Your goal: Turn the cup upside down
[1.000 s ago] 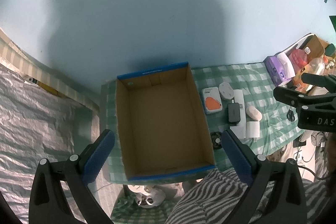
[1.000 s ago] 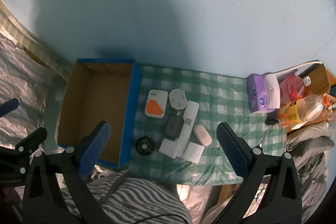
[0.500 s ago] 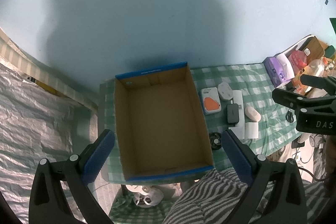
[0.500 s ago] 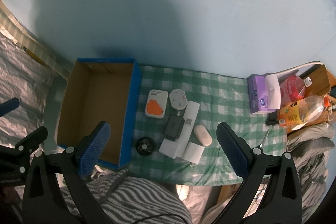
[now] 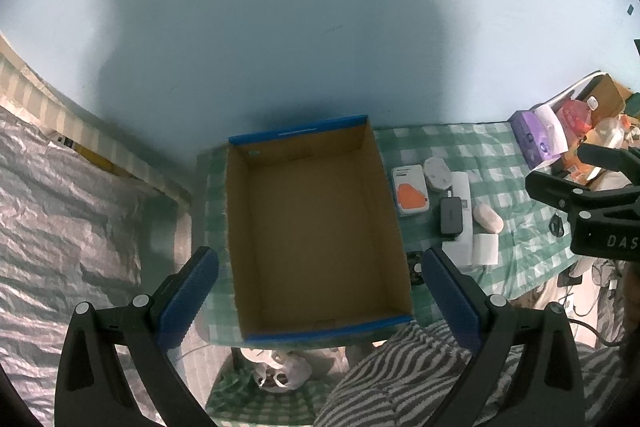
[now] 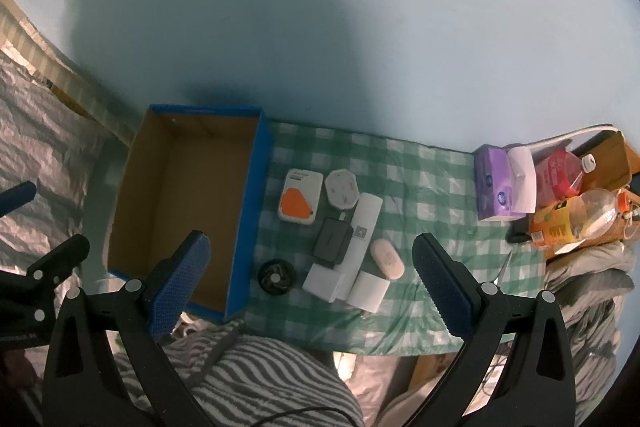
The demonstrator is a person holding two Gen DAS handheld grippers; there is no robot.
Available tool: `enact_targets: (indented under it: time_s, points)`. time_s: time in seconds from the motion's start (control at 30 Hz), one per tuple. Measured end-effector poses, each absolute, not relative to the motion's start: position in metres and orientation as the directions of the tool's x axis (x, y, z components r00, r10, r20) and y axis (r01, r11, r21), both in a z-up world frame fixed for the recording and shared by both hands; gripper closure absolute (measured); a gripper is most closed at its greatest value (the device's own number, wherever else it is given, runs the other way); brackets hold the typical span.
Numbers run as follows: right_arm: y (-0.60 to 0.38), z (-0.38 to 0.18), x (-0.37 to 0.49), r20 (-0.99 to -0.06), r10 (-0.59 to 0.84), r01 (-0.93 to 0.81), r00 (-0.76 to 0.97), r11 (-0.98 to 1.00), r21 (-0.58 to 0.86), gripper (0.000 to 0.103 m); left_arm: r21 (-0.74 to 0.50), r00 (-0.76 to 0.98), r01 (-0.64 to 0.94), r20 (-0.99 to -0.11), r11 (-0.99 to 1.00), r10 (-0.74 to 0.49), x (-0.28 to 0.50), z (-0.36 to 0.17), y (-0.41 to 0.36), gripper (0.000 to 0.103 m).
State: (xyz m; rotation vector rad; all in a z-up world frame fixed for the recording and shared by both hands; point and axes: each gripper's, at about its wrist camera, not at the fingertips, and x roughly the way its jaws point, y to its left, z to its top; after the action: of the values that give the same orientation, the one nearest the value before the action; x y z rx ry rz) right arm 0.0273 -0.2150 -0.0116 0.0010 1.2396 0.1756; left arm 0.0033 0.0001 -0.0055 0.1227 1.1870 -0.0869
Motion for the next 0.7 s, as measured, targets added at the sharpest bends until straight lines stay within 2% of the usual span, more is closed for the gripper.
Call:
enact_targets:
  time_s: [0.27,0.47,0.6,0.7]
  points:
    - [-0.21,-0.018,0.031,-0.943,0.139,-0.152,0.303,0.984,0.096,0.002,0.125,0.423,0.138,-0.904,0.982,0.056,0.001,-0.007,0.013,0.001]
    - [-0.207,-0.027,0.042,-0.947,0.133,-0.171,0.294,0.982,0.085,0.002,0.111,0.393,0.126,-0.918,0.986,0.053,0.014,-0.024,0.03,0.001]
    - [-0.206,-0.035,0.05,-0.95,0.131,-0.194,0.283,0.978,0.078,0.002,0.181,0.388,0.095,-0.912,0.979,0.131,0.018,-0.031,0.045,0.001]
    - [-0.205,-0.042,0.056,-0.954,0.128,-0.204,0.272,0.976,0.073,0.002,0.152,0.333,0.067,-0.935,0.986,0.121,0.022,-0.046,0.06,0.001]
